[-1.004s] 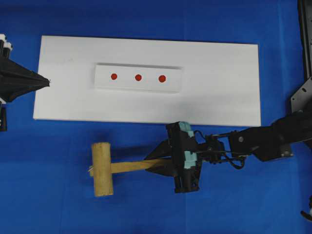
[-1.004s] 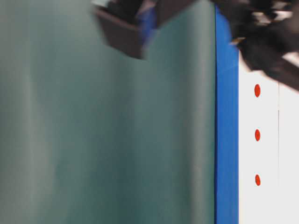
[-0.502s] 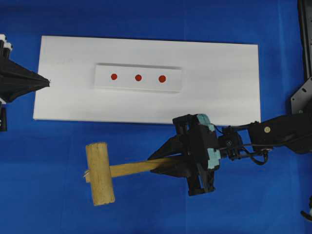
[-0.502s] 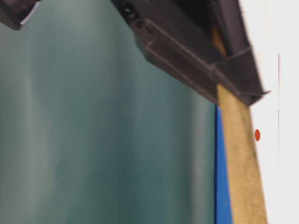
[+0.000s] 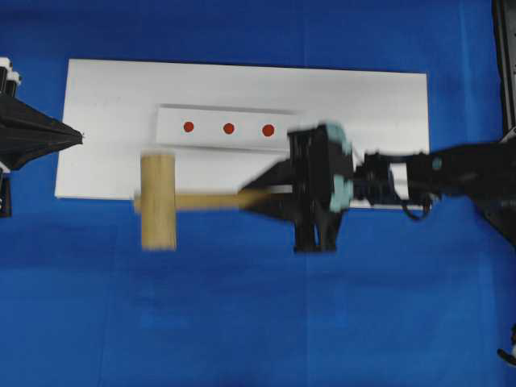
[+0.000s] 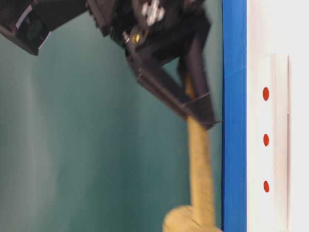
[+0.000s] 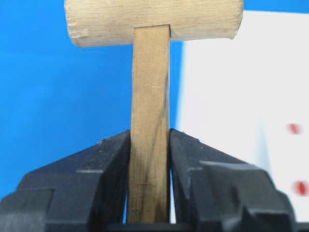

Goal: Hit the mark with a hammer.
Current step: 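Lift the mallet and swing it over the board toward the left, then move the left gripper to the mallet head and close on it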

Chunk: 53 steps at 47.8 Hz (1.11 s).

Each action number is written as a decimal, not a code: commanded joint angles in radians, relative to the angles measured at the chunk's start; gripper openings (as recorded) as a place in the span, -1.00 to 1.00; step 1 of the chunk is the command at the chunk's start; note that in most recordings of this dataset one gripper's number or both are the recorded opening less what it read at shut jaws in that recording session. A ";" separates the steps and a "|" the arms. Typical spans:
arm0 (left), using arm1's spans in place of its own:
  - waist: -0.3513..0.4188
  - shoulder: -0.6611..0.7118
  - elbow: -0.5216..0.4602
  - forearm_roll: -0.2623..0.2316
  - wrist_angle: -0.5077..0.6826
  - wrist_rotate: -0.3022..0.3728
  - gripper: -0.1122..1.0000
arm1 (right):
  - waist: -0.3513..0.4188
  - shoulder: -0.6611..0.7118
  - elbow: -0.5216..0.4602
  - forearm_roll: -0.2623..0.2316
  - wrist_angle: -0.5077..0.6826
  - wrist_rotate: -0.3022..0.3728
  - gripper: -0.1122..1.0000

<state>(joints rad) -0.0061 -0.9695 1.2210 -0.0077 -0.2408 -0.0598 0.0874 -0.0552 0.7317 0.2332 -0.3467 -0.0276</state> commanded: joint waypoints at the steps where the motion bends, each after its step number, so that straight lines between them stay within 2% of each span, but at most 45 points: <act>1: 0.002 0.006 -0.011 0.000 0.002 -0.006 -0.80 | -0.038 -0.037 -0.012 -0.002 -0.011 -0.025 -0.63; 8: 0.002 0.006 -0.011 0.000 0.003 -0.017 -0.80 | -0.080 -0.037 -0.015 0.000 -0.026 -0.072 -0.63; 19: 0.002 0.006 -0.009 0.000 0.003 -0.018 -0.80 | -0.084 -0.038 -0.012 -0.003 -0.043 -0.115 -0.63; 25: 0.002 0.009 -0.009 0.000 0.003 -0.018 -0.80 | -0.087 -0.048 -0.011 -0.006 -0.081 -0.193 -0.63; 32: 0.002 0.009 -0.009 0.000 0.003 -0.018 -0.80 | -0.087 -0.061 -0.009 -0.011 -0.144 -0.391 -0.63; 35: 0.002 0.009 -0.009 -0.002 0.003 -0.020 -0.80 | -0.087 -0.067 -0.009 -0.006 -0.169 -0.505 -0.63; 39: 0.002 0.009 -0.009 0.000 0.005 -0.020 -0.80 | -0.087 -0.069 -0.011 0.005 -0.199 -0.624 -0.63; 53: 0.002 0.009 -0.008 0.000 0.011 -0.020 -0.80 | -0.087 -0.069 -0.008 0.064 -0.301 -0.971 -0.63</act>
<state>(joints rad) -0.0061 -0.9679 1.2226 -0.0077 -0.2255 -0.0782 0.0000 -0.0920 0.7363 0.2853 -0.6105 -0.9526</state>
